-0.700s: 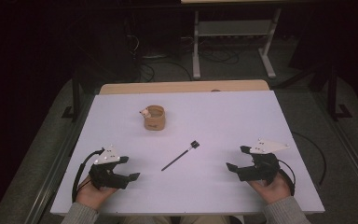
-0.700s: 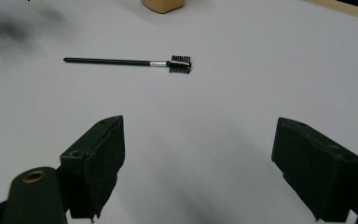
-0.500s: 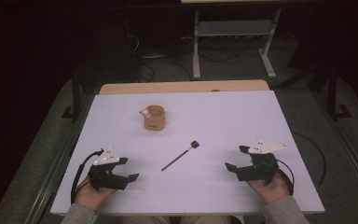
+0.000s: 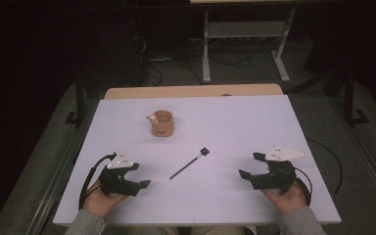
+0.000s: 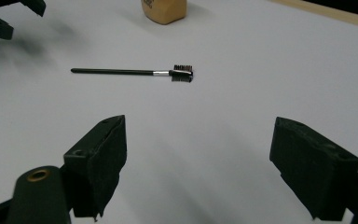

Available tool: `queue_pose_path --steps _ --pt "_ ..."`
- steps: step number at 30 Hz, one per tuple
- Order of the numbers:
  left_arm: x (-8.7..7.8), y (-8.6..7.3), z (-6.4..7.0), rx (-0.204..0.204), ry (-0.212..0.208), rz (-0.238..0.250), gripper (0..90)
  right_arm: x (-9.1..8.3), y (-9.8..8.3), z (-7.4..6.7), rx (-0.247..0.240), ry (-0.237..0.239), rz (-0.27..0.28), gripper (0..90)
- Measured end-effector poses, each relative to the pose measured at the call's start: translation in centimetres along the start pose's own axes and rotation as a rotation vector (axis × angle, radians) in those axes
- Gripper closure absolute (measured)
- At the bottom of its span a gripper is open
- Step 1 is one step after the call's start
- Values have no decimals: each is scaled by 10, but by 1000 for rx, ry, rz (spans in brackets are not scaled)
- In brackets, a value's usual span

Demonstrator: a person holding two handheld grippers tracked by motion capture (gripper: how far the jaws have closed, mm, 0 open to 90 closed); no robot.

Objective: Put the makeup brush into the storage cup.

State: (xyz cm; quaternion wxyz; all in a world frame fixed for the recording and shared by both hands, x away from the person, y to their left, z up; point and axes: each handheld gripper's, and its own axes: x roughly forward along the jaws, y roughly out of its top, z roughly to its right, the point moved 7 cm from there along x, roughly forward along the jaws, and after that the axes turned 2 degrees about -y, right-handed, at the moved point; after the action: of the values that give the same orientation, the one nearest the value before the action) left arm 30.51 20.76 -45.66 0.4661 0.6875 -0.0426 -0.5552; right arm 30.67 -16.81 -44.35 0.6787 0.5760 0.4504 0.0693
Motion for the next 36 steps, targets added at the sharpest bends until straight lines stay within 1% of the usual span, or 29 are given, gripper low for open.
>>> queue_pose_path --steps 4,5,8,10,11,13,14,16,17,19,21,24,25,26,29,30,32,33,34,35,36 --pt "2 11 1 29 -1 -20 272 -2 0 2 1 -4 4 182" --pt "3 15 1 29 -4 -18 279 -2 0 3 6 -6 -1 181" --pt "9 22 0 39 -13 -48 299 0 -2 4 3 -3 -9 180" --pt "13 26 1 40 -39 -67 308 1 -2 4 -5 -4 -14 181" --pt "16 28 2 40 -48 -69 320 1 -2 3 -8 -3 -15 181" --pt "22 31 4 23 -67 -75 323 2 -1 3 -8 0 -14 182" --pt "25 33 4 34 -70 -83 329 2 -1 3 -10 0 -15 189" --pt "29 37 5 40 -73 -91 331 3 -2 2 -18 3 -21 207" --pt "31 40 6 36 -79 -92 336 3 -2 2 -17 4 -26 209" --pt "34 45 7 50 -82 -109 343 3 -2 2 -16 3 -29 210" --pt "37 51 9 59 -87 -113 353 3 -2 1 -12 3 -35 209" --pt "41 59 9 76 -82 -127 358 4 -2 2 -16 -1 -36 205" --pt "43 62 10 76 -85 -130 361 4 -2 2 -15 -1 -37 205" --pt "44 65 10 84 -90 -137 367 4 -2 2 -16 0 -36 205" --pt "52 74 10 94 -94 -156 378 5 -2 2 -19 2 -41 205" --pt "55 78 11 84 -98 -159 381 5 -3 2 -18 3 -45 205" --pt "61 85 11 93 -94 -173 388 5 -3 2 -21 2 -51 202" --pt "64 89 12 89 -101 -174 393 6 -4 3 -26 0 -53 202" --pt "66 92 13 95 -107 -182 402 6 -4 3 -26 1 -52 201" --pt "70 95 13 93 -107 -190 410 6 -4 3 -27 2 -54 201" --pt "73 98 14 102 -110 -194 411 6 -5 3 -24 4 -57 201"
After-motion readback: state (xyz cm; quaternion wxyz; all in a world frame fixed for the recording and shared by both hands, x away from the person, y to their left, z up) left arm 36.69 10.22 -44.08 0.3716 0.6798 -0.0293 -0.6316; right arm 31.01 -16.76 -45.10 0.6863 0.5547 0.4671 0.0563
